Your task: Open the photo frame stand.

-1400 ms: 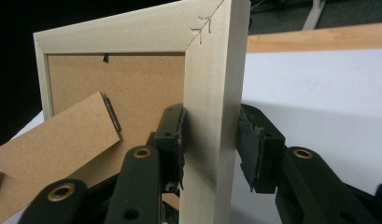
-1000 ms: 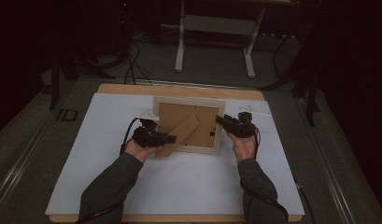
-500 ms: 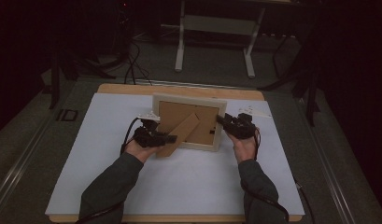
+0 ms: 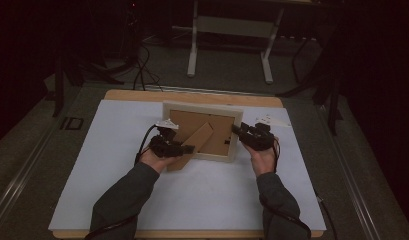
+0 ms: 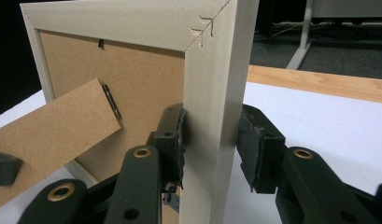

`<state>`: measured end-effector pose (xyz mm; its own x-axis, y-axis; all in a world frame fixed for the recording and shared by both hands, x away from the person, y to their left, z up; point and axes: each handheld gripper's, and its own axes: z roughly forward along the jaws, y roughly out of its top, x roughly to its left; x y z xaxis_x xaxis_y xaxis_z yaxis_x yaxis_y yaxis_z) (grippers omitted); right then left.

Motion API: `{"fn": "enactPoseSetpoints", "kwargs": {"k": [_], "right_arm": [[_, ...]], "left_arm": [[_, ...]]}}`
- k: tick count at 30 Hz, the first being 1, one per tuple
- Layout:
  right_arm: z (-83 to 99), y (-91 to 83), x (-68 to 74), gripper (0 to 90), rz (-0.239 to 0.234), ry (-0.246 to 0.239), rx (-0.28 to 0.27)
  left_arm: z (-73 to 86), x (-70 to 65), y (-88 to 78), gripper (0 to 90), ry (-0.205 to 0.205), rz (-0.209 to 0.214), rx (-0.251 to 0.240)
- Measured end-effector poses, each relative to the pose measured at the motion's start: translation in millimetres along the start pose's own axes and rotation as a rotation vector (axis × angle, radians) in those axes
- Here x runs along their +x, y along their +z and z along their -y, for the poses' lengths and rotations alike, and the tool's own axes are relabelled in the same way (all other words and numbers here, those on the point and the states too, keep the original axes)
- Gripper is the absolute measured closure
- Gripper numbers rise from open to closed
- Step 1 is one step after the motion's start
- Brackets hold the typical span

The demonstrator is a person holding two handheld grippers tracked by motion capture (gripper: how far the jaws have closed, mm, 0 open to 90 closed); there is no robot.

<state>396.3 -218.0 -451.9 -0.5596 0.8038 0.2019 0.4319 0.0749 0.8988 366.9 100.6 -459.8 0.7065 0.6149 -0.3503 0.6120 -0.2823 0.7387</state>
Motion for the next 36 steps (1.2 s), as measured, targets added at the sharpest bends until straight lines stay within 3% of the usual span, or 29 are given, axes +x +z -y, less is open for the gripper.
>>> {"fn": "enactPoseSetpoints", "kwargs": {"k": [15, 36], "right_arm": [[-4.4, 2.1, 2.0, 62.5, 0.017, -0.055, -0.008], [-14.2, 7.0, 5.3, 62.0, 0.036, -0.122, 0.005]], "left_arm": [[0.1, -0.3, 3.7, 78.1, 0.042, -0.047, -0.007], [-0.3, 1.1, 8.1, 78.9, 0.034, -0.062, -0.009]]}}
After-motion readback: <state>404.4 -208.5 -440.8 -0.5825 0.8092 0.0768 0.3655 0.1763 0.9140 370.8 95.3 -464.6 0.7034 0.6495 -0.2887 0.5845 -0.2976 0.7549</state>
